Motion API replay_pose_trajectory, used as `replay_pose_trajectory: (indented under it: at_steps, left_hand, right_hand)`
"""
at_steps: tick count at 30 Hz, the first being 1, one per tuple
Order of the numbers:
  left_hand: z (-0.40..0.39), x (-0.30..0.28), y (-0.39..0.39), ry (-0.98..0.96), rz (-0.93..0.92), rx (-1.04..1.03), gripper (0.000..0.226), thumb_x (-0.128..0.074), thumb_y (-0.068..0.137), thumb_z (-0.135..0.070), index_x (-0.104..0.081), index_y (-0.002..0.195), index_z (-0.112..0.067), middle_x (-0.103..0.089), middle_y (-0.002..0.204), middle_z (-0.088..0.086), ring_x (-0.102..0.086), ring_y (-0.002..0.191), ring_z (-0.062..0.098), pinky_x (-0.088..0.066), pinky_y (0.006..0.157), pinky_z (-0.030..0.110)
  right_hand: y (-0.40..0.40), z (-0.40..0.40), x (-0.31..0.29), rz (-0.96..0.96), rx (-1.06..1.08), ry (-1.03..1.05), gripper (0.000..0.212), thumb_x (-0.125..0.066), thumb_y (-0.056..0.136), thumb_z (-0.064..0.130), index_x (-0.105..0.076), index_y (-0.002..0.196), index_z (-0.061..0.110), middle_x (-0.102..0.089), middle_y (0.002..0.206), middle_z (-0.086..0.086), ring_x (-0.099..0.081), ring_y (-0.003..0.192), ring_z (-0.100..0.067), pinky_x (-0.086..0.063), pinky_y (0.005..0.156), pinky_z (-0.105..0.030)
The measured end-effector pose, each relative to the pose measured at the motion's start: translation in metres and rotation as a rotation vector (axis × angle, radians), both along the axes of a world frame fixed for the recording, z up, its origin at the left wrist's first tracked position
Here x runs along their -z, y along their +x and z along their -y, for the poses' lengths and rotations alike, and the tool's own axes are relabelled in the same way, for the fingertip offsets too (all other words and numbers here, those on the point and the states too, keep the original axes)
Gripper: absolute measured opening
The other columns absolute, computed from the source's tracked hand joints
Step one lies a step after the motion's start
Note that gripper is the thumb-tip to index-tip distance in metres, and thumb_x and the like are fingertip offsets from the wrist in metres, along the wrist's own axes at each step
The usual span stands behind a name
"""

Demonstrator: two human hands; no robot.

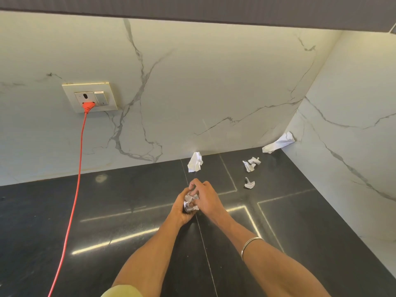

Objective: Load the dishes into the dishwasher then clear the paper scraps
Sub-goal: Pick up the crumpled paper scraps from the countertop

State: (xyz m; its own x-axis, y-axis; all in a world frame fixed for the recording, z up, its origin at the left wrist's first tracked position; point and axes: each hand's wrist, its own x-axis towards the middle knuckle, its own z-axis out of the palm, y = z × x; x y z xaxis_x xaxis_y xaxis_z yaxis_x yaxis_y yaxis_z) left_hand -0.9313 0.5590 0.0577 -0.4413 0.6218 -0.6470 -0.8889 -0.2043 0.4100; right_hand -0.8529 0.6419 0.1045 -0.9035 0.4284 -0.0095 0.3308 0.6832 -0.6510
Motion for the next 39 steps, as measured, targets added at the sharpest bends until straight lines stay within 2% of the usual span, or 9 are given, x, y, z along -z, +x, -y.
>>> replay_pose_trajectory:
  at_steps: [3, 7, 9, 13, 16, 23, 32, 36, 39]
  left_hand:
    - [-0.003, 0.002, -0.004, -0.034, -0.019, 0.027, 0.020, -0.074, 0.079, -0.023, -0.069, 0.085, -0.005, -0.067, 0.076, 0.010, -0.063, 0.057, 0.018, -0.055, 0.051, 0.027]
    - [-0.009, 0.002, -0.010, -0.051, -0.012, 0.019, 0.012, -0.068, 0.082, -0.014, -0.063, 0.081, -0.004, -0.064, 0.070, 0.010, -0.059, 0.046, 0.015, -0.051, 0.048, 0.025]
    - [-0.013, 0.003, -0.014, -0.050, -0.011, 0.011, 0.011, -0.069, 0.082, -0.014, -0.062, 0.082, -0.005, -0.065, 0.070, 0.010, -0.062, 0.050, 0.017, -0.053, 0.051, 0.026]
    - [-0.018, 0.005, -0.023, -0.049, 0.005, -0.031, 0.012, -0.072, 0.082, -0.014, -0.065, 0.086, -0.006, -0.067, 0.075, 0.010, -0.062, 0.053, 0.015, -0.052, 0.050, 0.025]
    - [-0.021, 0.005, -0.038, -0.004, 0.039, -0.058, 0.013, -0.073, 0.082, -0.011, -0.064, 0.090, -0.005, -0.065, 0.078, 0.011, -0.052, 0.041, 0.012, -0.045, 0.038, 0.020]
    - [-0.029, 0.007, -0.053, 0.032, 0.043, -0.083, 0.020, -0.077, 0.081, -0.013, -0.062, 0.093, -0.007, -0.064, 0.081, 0.011, -0.043, 0.040, 0.011, -0.040, 0.036, 0.019]
    - [-0.026, 0.011, -0.045, 0.078, -0.015, -0.082, 0.043, -0.090, 0.067, -0.023, -0.070, 0.101, -0.005, -0.061, 0.088, 0.011, -0.042, 0.046, 0.010, -0.041, 0.043, 0.020]
    - [-0.026, 0.009, -0.045, 0.105, -0.029, -0.101, 0.043, -0.084, 0.076, -0.023, -0.066, 0.110, -0.005, -0.063, 0.091, 0.012, -0.044, 0.044, 0.009, -0.044, 0.042, 0.019]
    - [-0.024, 0.008, -0.043, 0.114, -0.045, -0.072, 0.034, -0.077, 0.084, -0.022, -0.067, 0.111, -0.004, -0.064, 0.092, 0.012, -0.045, 0.043, 0.008, -0.044, 0.042, 0.019]
  right_hand:
    - [-0.006, -0.005, 0.004, 0.009, 0.004, 0.030, 0.048, -0.078, 0.078, 0.014, -0.051, 0.110, 0.037, -0.062, 0.085, 0.008, -0.055, 0.089, -0.007, -0.053, 0.077, -0.026]
    - [-0.014, -0.017, 0.010, 0.034, 0.023, -0.008, 0.072, -0.078, 0.080, 0.020, -0.047, 0.144, 0.031, -0.076, 0.096, 0.007, -0.066, 0.104, -0.007, -0.051, 0.096, -0.028]
    - [-0.017, -0.024, 0.008, 0.029, 0.020, -0.077, 0.071, -0.073, 0.086, 0.022, -0.040, 0.149, 0.028, -0.076, 0.093, 0.008, -0.068, 0.098, -0.004, -0.048, 0.099, -0.024]
    - [-0.027, -0.036, 0.012, 0.013, 0.087, -0.131, 0.050, -0.054, 0.098, 0.023, -0.044, 0.147, 0.029, -0.074, 0.086, 0.004, -0.066, 0.075, -0.007, -0.056, 0.088, -0.031]
    - [-0.032, -0.045, 0.018, -0.049, 0.188, -0.114, 0.040, -0.046, 0.101, 0.013, -0.054, 0.138, 0.025, -0.073, 0.105, 0.003, -0.068, 0.093, -0.013, -0.056, 0.090, -0.036]
    - [-0.063, -0.067, 0.026, 0.025, 0.195, -0.006, 0.059, -0.052, 0.088, -0.008, -0.050, 0.138, 0.022, -0.045, 0.140, -0.002, -0.050, 0.119, -0.018, -0.047, 0.094, -0.029]
    - [-0.120, -0.088, 0.023, 0.187, 0.040, 0.109, 0.071, -0.066, 0.091, 0.022, -0.030, 0.151, 0.030, -0.010, 0.163, 0.000, -0.027, 0.143, -0.028, -0.045, 0.102, -0.046]
    - [-0.130, -0.088, 0.033, 0.317, 0.016, 0.158, 0.069, -0.068, 0.088, 0.038, -0.037, 0.149, 0.029, -0.013, 0.162, 0.000, -0.034, 0.138, -0.030, -0.044, 0.102, -0.047]
    - [-0.125, -0.084, 0.038, 0.317, 0.057, 0.180, 0.051, -0.073, 0.084, 0.031, -0.055, 0.132, 0.023, -0.032, 0.148, -0.004, -0.044, 0.122, -0.029, -0.047, 0.091, -0.037]
